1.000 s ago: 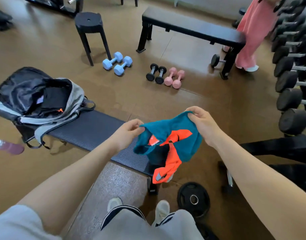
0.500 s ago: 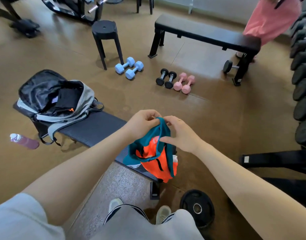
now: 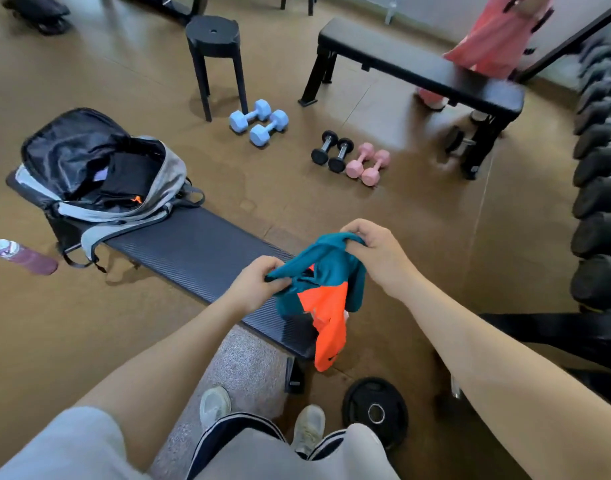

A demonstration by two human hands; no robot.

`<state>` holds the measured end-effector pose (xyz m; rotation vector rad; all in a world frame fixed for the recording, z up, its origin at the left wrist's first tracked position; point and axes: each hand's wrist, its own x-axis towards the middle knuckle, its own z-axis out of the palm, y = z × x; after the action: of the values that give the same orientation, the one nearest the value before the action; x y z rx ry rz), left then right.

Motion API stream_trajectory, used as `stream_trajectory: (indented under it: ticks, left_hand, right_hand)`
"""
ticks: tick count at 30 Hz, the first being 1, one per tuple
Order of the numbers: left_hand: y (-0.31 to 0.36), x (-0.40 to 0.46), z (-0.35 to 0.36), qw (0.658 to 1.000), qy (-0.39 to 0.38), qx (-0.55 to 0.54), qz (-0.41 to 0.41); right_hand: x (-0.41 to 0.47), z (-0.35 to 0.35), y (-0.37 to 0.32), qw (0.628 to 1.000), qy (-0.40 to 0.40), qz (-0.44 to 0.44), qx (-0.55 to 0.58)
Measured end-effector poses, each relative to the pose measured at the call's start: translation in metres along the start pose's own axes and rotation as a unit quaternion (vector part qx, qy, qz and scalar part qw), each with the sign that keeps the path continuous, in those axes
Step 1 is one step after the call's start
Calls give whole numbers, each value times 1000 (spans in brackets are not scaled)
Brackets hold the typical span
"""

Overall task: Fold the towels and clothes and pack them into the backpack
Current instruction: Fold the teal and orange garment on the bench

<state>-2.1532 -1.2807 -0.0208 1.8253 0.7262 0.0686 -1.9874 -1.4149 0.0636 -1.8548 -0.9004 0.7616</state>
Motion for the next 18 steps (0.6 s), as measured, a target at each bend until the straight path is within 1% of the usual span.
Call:
stream_trajectory:
  ticks: [2, 4, 6, 8, 10, 13, 14, 16, 18]
  left_hand:
    - [-6, 2, -2, 999, -21, -45, -12]
    - [-7, 3, -9, 997, -5, -69, -19]
    - [-1, 1, -15, 996, 17, -86, -7]
    - [9, 0, -18, 995, 14, -99, 7]
    - [23, -5, -15, 995, -24, -94, 13]
    - [48, -16, 2, 990, -104, -94, 12]
    - [55, -20, 9, 988, -130, -87, 10]
    - [66, -27, 26, 980, -188, -59, 8]
    - [74, -32, 44, 969, -247, -26, -2]
  right_hand:
    - [0, -6, 1, 999, 11, 25, 26]
    - [0, -13, 5, 997, 31, 51, 51]
    - [-3, -21, 13, 993, 50, 81, 73]
    - [-7, -29, 23, 990, 63, 102, 70]
    - [-12, -36, 34, 988, 73, 123, 64]
    - [-26, -46, 55, 983, 99, 148, 38]
    - [-32, -49, 59, 980, 104, 162, 46]
    - [-48, -59, 66, 967, 107, 202, 114]
    - [-69, -76, 79, 948, 84, 244, 188]
